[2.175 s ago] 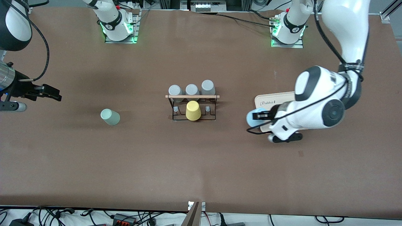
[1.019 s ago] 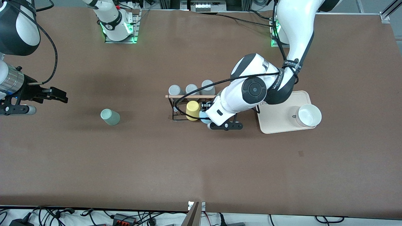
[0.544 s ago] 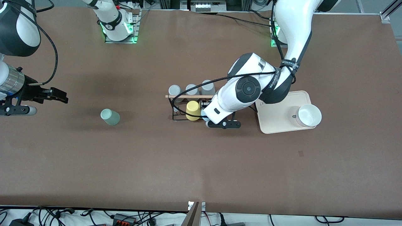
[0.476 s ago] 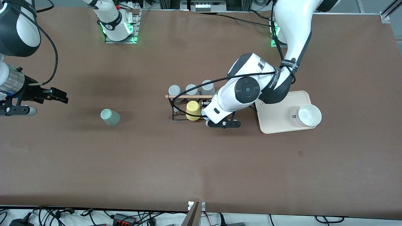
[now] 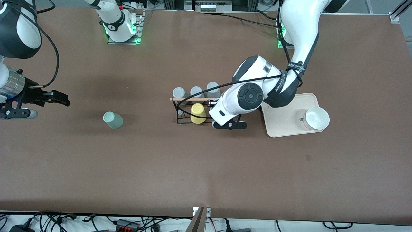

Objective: Hang scattered cups on rack with three cups
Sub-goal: 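Hang the light blue cup on the rack beside the yellow cup, then open the left gripper and withdraw while the right gripper reaches the green cup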

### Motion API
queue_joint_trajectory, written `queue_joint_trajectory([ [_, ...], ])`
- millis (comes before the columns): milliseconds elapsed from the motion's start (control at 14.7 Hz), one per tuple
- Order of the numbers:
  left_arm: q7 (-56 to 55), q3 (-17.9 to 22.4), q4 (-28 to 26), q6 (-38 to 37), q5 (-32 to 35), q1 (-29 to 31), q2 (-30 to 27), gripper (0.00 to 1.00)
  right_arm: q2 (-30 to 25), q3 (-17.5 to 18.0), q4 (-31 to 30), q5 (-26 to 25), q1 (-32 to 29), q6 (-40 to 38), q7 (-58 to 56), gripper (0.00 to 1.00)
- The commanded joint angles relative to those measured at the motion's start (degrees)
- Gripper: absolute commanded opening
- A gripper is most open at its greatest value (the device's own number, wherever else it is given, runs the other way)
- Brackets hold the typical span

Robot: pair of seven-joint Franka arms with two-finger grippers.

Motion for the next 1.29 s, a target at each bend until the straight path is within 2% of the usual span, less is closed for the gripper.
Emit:
queue_joint_trajectory([
  [0,1.7,0.1,0.4,2.9,0.6,-0.8,1.8,0.05,-0.1,-0.2,0.4,0.2,-0.1,-0.1,-0.4,1.00],
  [136,1.8,0.1,0.4,4.9,0.8,-1.0,2.5,0.10,0.0,-0.2,0.4,0.2,-0.1,-0.1,-0.4,1.00],
  [204,2.4,0.2,0.3,6.0,1.1,-1.0,2.5,0.29,-0.1,-0.2,0.4,0.2,-0.1,0.0,-0.4,1.00],
  [272,4.7,0.1,0.3,6.5,1.9,-0.8,2.5,0.51,0.0,-0.2,0.4,0.2,-0.1,-0.1,-0.4,1.00],
  [340,8.1,0.2,0.3,6.5,2.9,-0.8,2.4,1.00,0.0,-0.2,0.4,0.2,-0.1,-0.1,-0.4,1.00],
  [476,10.6,0.6,0.7,6.0,3.1,-0.1,1.5,1.00,0.0,-0.2,0.4,0.3,-0.1,-0.1,-0.4,1.00],
  [612,10.5,0.9,0.7,5.4,3.4,1.6,-2.2,1.00,0.0,-0.2,0.3,0.2,-0.1,-0.1,-0.4,1.00],
  [816,9.9,1.5,0.6,-2.3,3.9,5.9,-7.2,1.00,0.0,-0.2,0.3,0.2,-0.1,-0.1,-0.4,1.00],
  [1087,10.7,1.2,0.9,-11.5,5.6,18.1,-13.1,1.00,0.4,-0.2,0.3,0.2,0.0,-0.7,-0.4,1.00],
  [1223,10.8,1.9,1.1,-15.8,6.5,20.4,-15.6,1.00,1.3,-0.2,0.3,0.1,1.0,-1.4,0.4,1.00],
])
